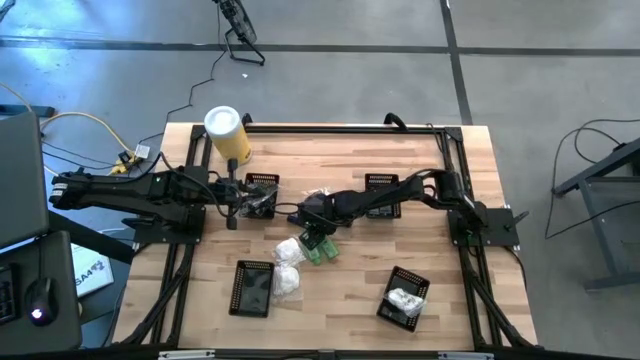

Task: Pick & Place Travel size toiletries
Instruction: Put the green shampoo into the bottom left black basket

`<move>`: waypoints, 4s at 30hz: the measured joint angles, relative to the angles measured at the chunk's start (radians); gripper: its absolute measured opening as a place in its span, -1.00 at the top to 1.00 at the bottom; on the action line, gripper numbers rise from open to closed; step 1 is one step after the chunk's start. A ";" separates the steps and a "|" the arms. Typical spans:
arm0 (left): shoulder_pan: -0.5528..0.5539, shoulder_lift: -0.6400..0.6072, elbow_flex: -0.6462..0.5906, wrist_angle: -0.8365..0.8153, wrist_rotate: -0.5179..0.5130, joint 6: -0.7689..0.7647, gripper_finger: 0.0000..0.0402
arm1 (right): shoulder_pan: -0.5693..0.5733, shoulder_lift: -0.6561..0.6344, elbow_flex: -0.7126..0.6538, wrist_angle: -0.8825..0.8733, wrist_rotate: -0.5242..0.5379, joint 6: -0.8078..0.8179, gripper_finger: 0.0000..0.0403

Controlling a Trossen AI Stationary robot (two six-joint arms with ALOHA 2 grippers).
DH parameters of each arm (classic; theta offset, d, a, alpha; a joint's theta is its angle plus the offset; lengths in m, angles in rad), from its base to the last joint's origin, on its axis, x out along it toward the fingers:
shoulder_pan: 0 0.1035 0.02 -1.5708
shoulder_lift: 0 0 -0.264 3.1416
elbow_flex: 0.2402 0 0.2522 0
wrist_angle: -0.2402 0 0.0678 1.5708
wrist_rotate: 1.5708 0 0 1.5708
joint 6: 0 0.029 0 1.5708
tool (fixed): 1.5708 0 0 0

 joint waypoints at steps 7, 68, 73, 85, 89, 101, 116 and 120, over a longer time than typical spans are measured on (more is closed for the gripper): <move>0.000 0.000 0.000 0.000 0.000 0.000 1.00 | 0.000 0.000 0.000 0.002 -0.003 0.001 0.51; 0.000 -0.115 0.385 -0.153 -0.010 0.159 1.00 | 0.004 -0.006 0.704 -0.088 -0.058 -0.412 0.55; 0.000 -0.113 0.384 -0.225 -0.016 0.159 1.00 | 0.005 -0.033 0.756 -0.045 -0.060 -0.451 0.55; 0.000 -0.013 0.383 -0.231 -0.013 0.040 1.00 | 0.044 -0.163 0.756 0.051 0.078 -0.568 0.55; 0.000 0.061 0.383 -0.204 0.004 -0.018 1.00 | 0.062 -0.180 0.756 0.054 0.126 -0.610 0.55; 0.000 0.232 0.380 0.034 0.381 0.194 1.00 | 0.095 -0.226 0.756 0.053 0.182 -0.664 0.55; 0.000 0.306 0.383 0.321 0.394 0.279 0.94 | 0.144 -0.300 0.756 0.126 0.127 -0.765 0.55; 0.000 0.375 0.382 0.429 0.448 0.213 0.65 | 0.148 -0.299 0.756 0.131 0.076 -0.764 0.55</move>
